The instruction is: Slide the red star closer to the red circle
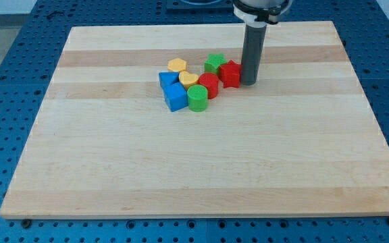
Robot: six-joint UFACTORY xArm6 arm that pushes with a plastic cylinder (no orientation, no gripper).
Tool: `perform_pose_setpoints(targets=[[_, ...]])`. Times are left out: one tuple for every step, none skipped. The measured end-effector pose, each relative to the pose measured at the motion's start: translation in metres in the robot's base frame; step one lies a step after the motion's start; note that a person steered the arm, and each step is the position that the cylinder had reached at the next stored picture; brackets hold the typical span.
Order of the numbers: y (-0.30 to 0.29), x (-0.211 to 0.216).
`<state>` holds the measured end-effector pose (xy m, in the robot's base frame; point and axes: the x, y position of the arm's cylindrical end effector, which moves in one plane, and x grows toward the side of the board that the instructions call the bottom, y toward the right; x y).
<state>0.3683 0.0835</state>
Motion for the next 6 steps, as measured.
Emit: perform_pose_setpoints(targets=[[0.006,-0.001],[0.016,-0.016],[0.002,-0.034],[-0.006,-0.035],[-0.008,-0.035],[-0.013,-0.034]])
